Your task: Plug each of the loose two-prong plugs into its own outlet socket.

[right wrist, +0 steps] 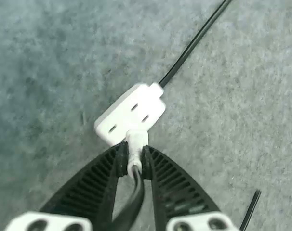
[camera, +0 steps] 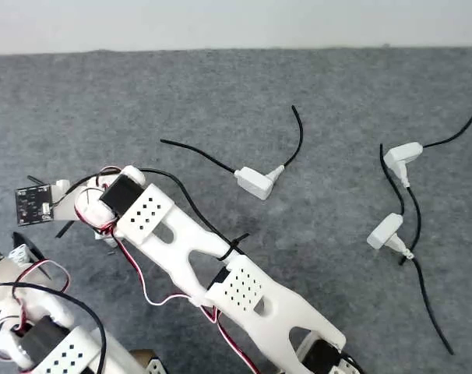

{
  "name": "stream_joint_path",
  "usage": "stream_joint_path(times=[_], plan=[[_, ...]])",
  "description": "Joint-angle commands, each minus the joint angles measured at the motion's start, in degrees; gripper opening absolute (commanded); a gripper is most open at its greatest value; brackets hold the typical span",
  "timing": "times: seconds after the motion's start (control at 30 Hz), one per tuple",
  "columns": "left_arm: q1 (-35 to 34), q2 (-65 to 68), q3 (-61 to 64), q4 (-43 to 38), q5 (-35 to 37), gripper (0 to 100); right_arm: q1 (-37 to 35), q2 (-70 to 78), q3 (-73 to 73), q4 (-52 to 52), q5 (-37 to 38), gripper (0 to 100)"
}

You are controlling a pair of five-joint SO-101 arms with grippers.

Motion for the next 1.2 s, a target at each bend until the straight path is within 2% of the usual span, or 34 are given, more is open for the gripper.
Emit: stream_joint_path(times=[0.0, 0.13, 0.37, 0.6, 0.77, 0.93, 1.17], plan=[[0.44, -0.62, -0.57, -0.26, 0.44, 21, -2.24, -5.67, -2.02, 6.02, 6.59, 0.8], [0.44, -0.62, -0.57, -0.26, 0.44, 21, -2.86, -6.46, -2.37, 8.57, 8.79, 0.8], [0.35, -0.62, -0.57, -0.26, 0.44, 21, -2.95, -6.11, -3.87, 4.0, 8.35, 0.8], [0.35, -0.44, -0.48, -0.35, 0.44, 21, -0.4, -7.87, -7.38, 9.19, 5.71, 0.8], [5.8, 1.32, -0.75, -1.76, -1.41, 21, 2.07, -10.15, -13.54, 11.21, 1.85, 0.8], [6.59, 14.68, -8.48, -2.99, -1.58, 21, 5.14, -13.85, -13.71, 11.3, -2.55, 0.8], [7.82, 51.16, -29.41, -2.73, -1.49, 21, 7.87, -21.49, -13.71, 11.38, -5.45, 0.8]])
